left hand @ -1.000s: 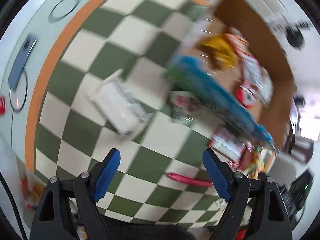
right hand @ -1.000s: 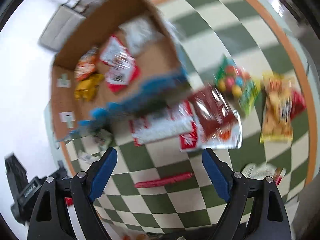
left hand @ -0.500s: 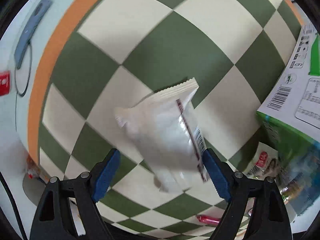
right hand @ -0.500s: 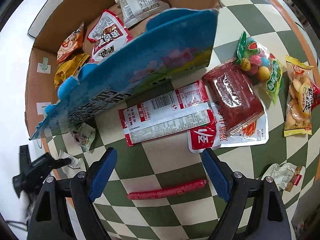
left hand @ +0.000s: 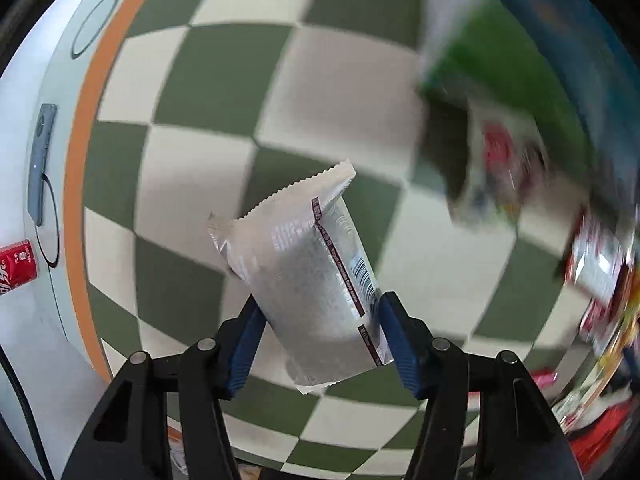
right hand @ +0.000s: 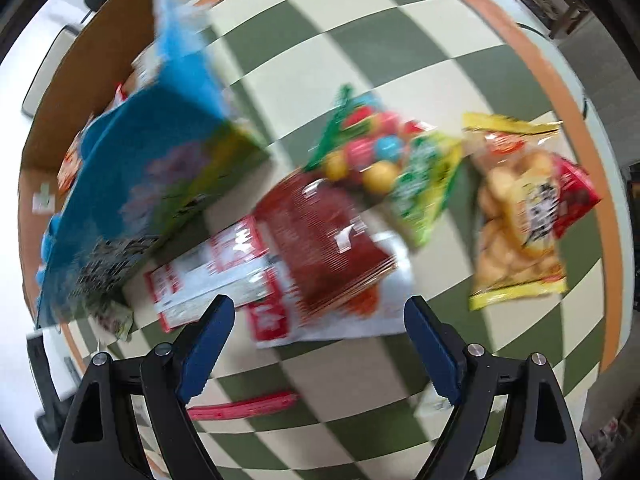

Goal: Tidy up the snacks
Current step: 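Grasp the white wrapped packet with the left gripper while the right gripper grasps the red pouch, then drop both packets into the box and open both grippers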

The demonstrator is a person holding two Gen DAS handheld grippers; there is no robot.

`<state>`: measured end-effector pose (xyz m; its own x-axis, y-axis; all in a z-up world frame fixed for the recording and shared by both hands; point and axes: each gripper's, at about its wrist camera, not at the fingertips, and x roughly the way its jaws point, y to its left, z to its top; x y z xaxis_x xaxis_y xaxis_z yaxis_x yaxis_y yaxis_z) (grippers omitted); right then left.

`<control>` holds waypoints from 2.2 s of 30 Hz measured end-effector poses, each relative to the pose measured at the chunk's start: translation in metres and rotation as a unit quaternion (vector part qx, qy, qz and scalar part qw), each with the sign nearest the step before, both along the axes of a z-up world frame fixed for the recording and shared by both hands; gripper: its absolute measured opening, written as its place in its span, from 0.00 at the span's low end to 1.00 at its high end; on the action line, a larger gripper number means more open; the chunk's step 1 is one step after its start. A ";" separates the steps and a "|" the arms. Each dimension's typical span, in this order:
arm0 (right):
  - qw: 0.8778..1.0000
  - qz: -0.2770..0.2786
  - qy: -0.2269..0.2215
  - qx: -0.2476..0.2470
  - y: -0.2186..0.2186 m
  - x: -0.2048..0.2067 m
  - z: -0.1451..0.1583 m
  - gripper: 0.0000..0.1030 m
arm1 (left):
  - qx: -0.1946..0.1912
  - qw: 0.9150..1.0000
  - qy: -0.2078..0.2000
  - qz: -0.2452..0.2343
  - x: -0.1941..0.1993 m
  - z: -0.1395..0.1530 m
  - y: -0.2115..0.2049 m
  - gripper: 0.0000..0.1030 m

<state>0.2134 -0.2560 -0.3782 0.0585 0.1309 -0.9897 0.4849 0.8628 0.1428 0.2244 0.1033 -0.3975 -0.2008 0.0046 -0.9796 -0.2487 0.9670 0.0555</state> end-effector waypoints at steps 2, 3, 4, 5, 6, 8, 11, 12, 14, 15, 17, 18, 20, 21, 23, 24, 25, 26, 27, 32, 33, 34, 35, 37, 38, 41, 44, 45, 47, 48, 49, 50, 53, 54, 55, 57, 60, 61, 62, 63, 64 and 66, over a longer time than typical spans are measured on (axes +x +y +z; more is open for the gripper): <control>1.000 0.005 0.004 -0.003 -0.010 0.005 -0.004 0.86 | -0.002 1.000 -0.001 -0.007 -0.009 0.000 -0.008 0.54; 1.000 0.012 0.007 -0.004 -0.012 0.008 -0.007 0.86 | -0.002 1.000 -0.001 -0.010 -0.012 0.001 -0.012 0.54; 1.000 0.019 0.009 -0.004 -0.013 0.012 -0.010 0.86 | -0.003 1.000 0.000 -0.012 -0.014 0.001 -0.015 0.54; 0.999 0.035 0.012 -0.003 -0.011 0.018 -0.014 0.86 | -0.004 1.000 0.001 -0.015 -0.017 0.001 -0.018 0.54; 0.999 0.046 0.015 -0.006 -0.008 0.023 -0.018 0.86 | -0.004 1.000 0.001 -0.019 -0.020 0.000 -0.021 0.55; 0.997 0.072 0.024 -0.020 0.001 0.035 -0.027 0.86 | -0.002 1.000 0.001 -0.029 -0.021 0.000 -0.026 0.56; 0.994 0.095 0.039 -0.039 0.012 0.044 -0.041 0.83 | -0.007 1.000 0.002 -0.024 -0.023 -0.002 -0.029 0.57; 0.993 0.099 0.041 -0.046 0.016 0.044 -0.044 0.73 | -0.011 1.000 0.004 -0.018 -0.026 -0.004 -0.022 0.57; 0.992 0.102 0.038 -0.056 0.020 0.042 -0.046 0.72 | -0.021 1.000 0.007 -0.007 -0.032 -0.010 -0.002 0.58; 0.992 0.105 0.034 -0.060 0.023 0.039 -0.045 0.72 | -0.024 1.000 0.007 -0.004 -0.034 -0.012 0.011 0.58; 0.991 0.113 0.036 -0.059 0.027 0.030 -0.046 0.71 | -0.025 1.000 0.006 -0.004 -0.034 -0.012 0.016 0.59; 0.991 0.121 0.038 -0.052 0.031 0.024 -0.047 0.71 | -0.025 1.000 0.005 -0.005 -0.035 -0.012 0.017 0.59; 0.989 0.135 0.044 -0.044 0.037 0.017 -0.048 0.71 | -0.023 1.000 0.003 -0.006 -0.037 -0.014 0.019 0.59; 0.988 0.145 0.045 -0.042 0.042 0.011 -0.047 0.71 | -0.022 1.000 0.003 -0.007 -0.037 -0.014 0.020 0.59; 0.986 0.154 0.047 -0.034 0.047 0.001 -0.048 0.71 | -0.019 1.000 -0.002 -0.007 -0.047 -0.010 0.012 0.56; 0.986 0.156 0.045 -0.027 0.049 -0.004 -0.047 0.60 | -0.016 1.000 -0.003 -0.010 -0.053 -0.005 0.006 0.55; 0.986 0.156 0.045 -0.022 0.050 -0.007 -0.046 0.60 | -0.013 1.000 -0.003 -0.013 -0.058 -0.004 0.003 0.54; 0.987 0.155 0.045 -0.016 0.050 -0.010 -0.046 0.60 | -0.011 1.000 -0.004 -0.015 -0.059 -0.007 -0.001 0.53; 0.987 0.154 0.044 -0.010 0.051 -0.013 -0.046 0.59 | -0.009 1.000 -0.005 -0.017 -0.060 -0.008 -0.005 0.52; 0.987 0.153 0.040 0.003 0.051 -0.023 -0.045 0.59 | -0.006 0.999 -0.015 -0.039 -0.076 0.004 -0.019 0.49; 0.987 0.154 0.038 0.006 0.056 -0.037 -0.047 0.59 | -0.007 0.999 -0.018 -0.043 -0.079 0.007 -0.022 0.49; 0.987 0.154 0.036 0.010 0.062 -0.043 -0.043 0.59 | -0.008 0.999 -0.022 -0.047 -0.082 0.012 -0.025 0.48; 0.987 0.156 0.034 0.014 0.063 -0.045 -0.041 0.59 | -0.009 0.998 -0.027 -0.051 -0.086 0.017 -0.028 0.47; 0.986 0.162 0.028 0.027 0.068 -0.048 -0.033 0.59 | -0.019 0.997 -0.039 -0.060 -0.094 0.032 -0.037 0.47; 0.986 0.164 0.024 0.033 0.068 -0.051 -0.027 0.59 | -0.024 0.997 -0.047 -0.063 -0.097 0.041 -0.041 0.47; 0.983 0.173 0.007 0.059 0.083 -0.048 -0.008 0.59 | -0.036 0.994 -0.074 -0.077 -0.101 0.069 -0.054 0.47; 0.979 0.185 -0.018 0.082 0.096 -0.040 0.018 0.59 | -0.038 0.989 -0.111 -0.094 -0.101 0.104 -0.066 0.47; 0.978 0.189 -0.025 0.086 0.103 -0.038 0.027 0.58 | -0.037 0.987 -0.120 -0.099 -0.095 0.114 -0.070 0.47; 0.975 0.200 -0.041 0.090 0.105 -0.035 0.045 0.58 | -0.043 0.983 -0.144 -0.108 -0.083 0.139 -0.077 0.47; 0.973 0.204 -0.051 0.092 0.105 -0.033 0.056 0.58 | -0.046 0.981 -0.151 -0.111 -0.071 0.154 -0.081 0.47; 0.972 0.208 -0.058 0.095 0.108 -0.030 0.063 0.58 | -0.049 0.979 -0.161 -0.115 -0.067 0.166 -0.084 0.47; 0.970 0.212 -0.067 0.097 0.110 -0.026 0.074 0.58 | -0.051 0.977 -0.168 -0.118 -0.059 0.176 -0.086 0.47; 0.967 0.214 -0.089 0.101 0.110 -0.026 0.100 0.58 | -0.056 0.973 -0.185 -0.127 -0.044 0.199 -0.096 0.47; 0.967 0.213 -0.097 0.103 0.105 -0.023 0.110 0.58 | -0.059 0.972 -0.188 -0.129 -0.041 0.202 -0.096 0.47; 0.966 0.211 -0.103 0.107 0.097 -0.021 0.122 0.58 | -0.062 0.971 -0.192 -0.128 -0.037 0.207 -0.096 0.47; 0.965 0.207 -0.115 0.114 0.093 -0.014 0.136 0.58 | -0.070 0.970 -0.195 -0.127 -0.026 0.213 -0.097 0.47; 0.963 0.200 -0.129 0.127 0.091 0.000 0.154 0.58 | -0.081 0.969 -0.201 -0.122 -0.004 0.223 -0.095 0.47; 0.962 0.199 -0.133 0.129 0.091 0.007 0.159 0.58 | -0.083 0.968 -0.201 -0.122 0.006 0.227 -0.095 0.47; 0.962 0.199 -0.137 0.128 0.091 0.014 0.164 0.58 | -0.085 0.968 -0.202 -0.122 0.018 0.229 -0.094 0.47; 0.962 0.199 -0.142 0.126 0.089 0.024 0.169 0.58 | -0.087 0.968 -0.202 -0.120 0.030 0.230 -0.092 0.47; 0.961 0.200 -0.146 0.121 0.088 0.032 0.172 0.58 | -0.087 0.969 -0.200 -0.118 0.044 0.230 -0.091 0.47; 0.962 0.200 -0.154 0.104 0.085 0.053 0.177 0.58 | -0.088 0.970 -0.192 -0.116 0.065 0.227 -0.089 0.47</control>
